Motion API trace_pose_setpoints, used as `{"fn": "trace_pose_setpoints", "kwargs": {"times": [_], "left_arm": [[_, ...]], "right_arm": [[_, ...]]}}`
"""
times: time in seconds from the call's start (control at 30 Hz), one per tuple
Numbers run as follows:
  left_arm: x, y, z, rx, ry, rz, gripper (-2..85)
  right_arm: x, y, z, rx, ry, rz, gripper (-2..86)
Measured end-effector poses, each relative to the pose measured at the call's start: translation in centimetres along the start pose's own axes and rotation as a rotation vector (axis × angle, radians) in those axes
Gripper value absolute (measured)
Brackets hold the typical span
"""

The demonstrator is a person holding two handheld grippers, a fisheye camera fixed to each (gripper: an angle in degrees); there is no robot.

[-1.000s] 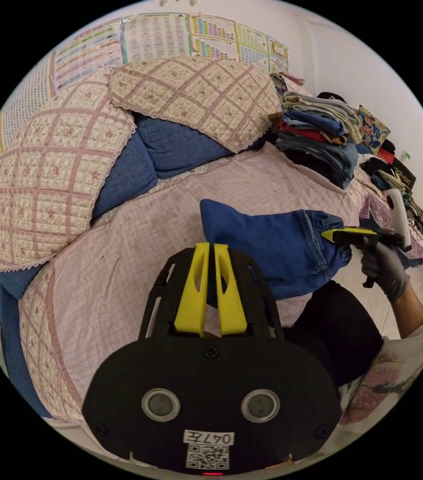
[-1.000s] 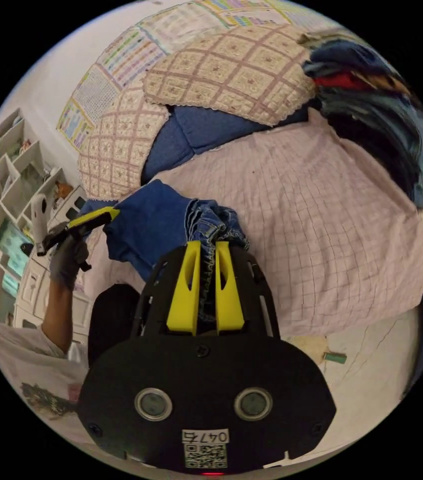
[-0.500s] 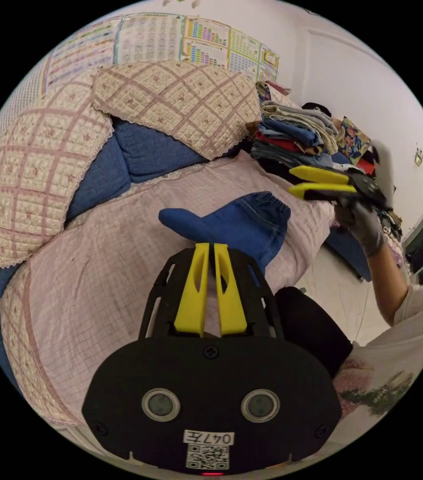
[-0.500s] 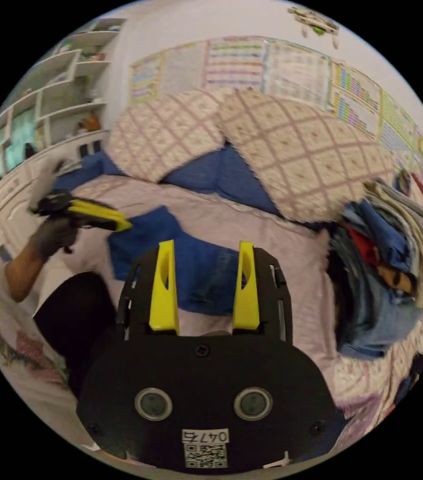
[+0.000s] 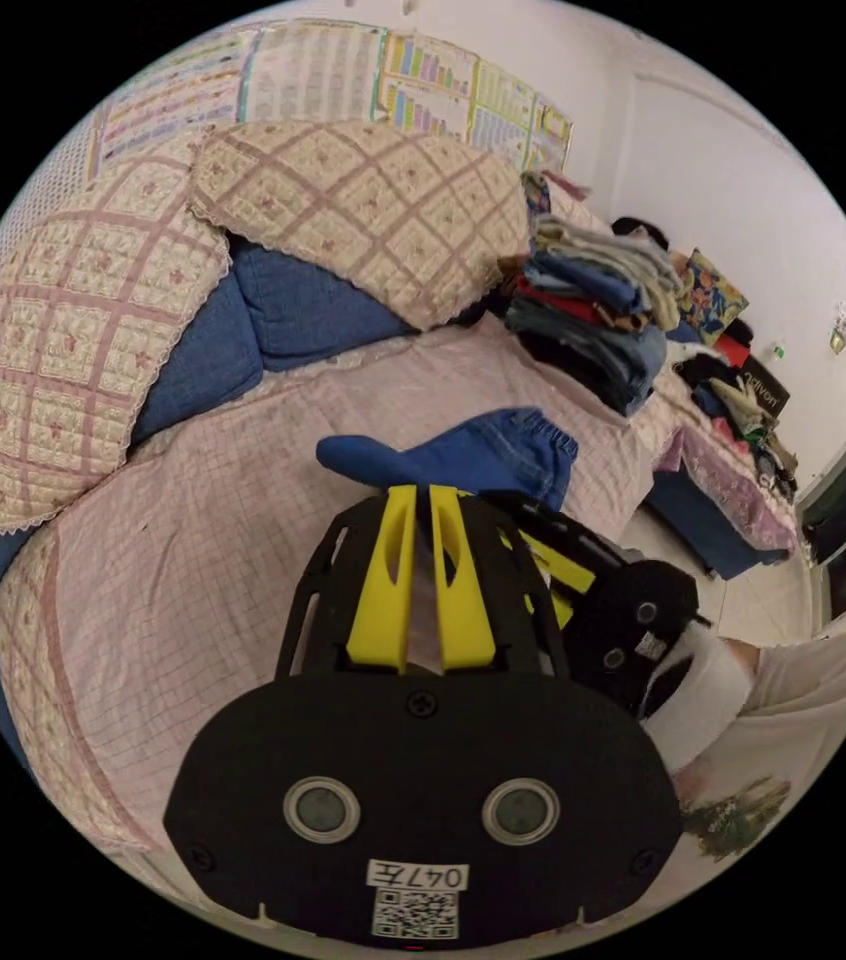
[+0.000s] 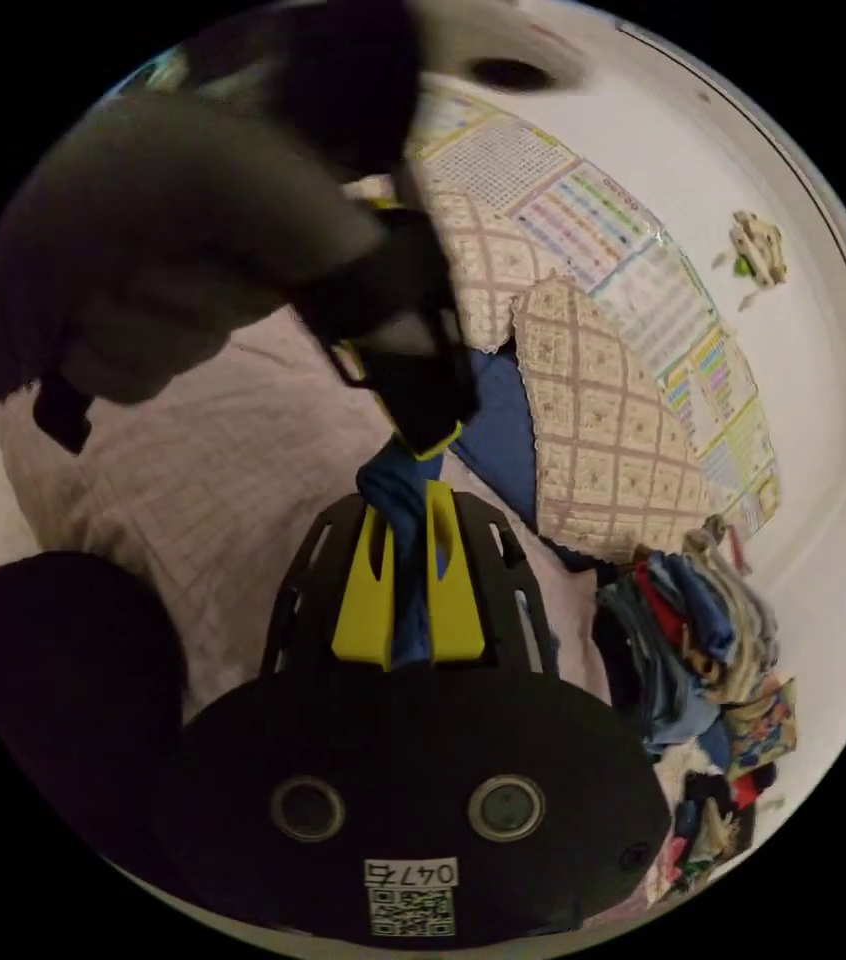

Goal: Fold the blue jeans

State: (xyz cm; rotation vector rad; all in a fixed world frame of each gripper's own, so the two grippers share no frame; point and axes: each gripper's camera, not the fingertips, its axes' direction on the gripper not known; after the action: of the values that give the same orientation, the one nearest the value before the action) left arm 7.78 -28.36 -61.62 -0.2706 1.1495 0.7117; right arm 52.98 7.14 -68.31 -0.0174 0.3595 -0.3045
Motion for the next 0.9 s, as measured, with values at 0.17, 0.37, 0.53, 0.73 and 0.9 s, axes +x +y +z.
{"fn": "trace_pose_setpoints", "kwargs": {"times": [0.17, 0.37, 0.53, 0.73, 0.9], "left_arm": [[3.9, -1.0, -5.2, 0.123, -0.076, 0.055, 6.9], [12.8, -2.1, -5.7, 0.08, -0.235, 0.236, 0.1], [20.2, -3.6, -1.6, -0.012, -0.296, 0.336, -0.9], [25.3, -4.6, 2.0, -0.077, -0.36, 0.389, -1.0], [27.4, -5.3, 3.2, -0.106, -0.503, 0.396, -0.9]], "right_arm": [[16.2, 1.7, -6.7, 0.054, 0.0, 0.252, 0.0], [32.6, 7.4, -22.4, 0.128, 0.196, 0.356, 0.0], [41.9, 15.7, -29.2, -0.006, 0.187, 0.53, 0.1], [52.4, 28.8, -31.4, -0.228, 0.303, 0.796, 0.2], [64.3, 37.0, -33.0, -0.252, 0.587, 0.944, 0.3]]}}
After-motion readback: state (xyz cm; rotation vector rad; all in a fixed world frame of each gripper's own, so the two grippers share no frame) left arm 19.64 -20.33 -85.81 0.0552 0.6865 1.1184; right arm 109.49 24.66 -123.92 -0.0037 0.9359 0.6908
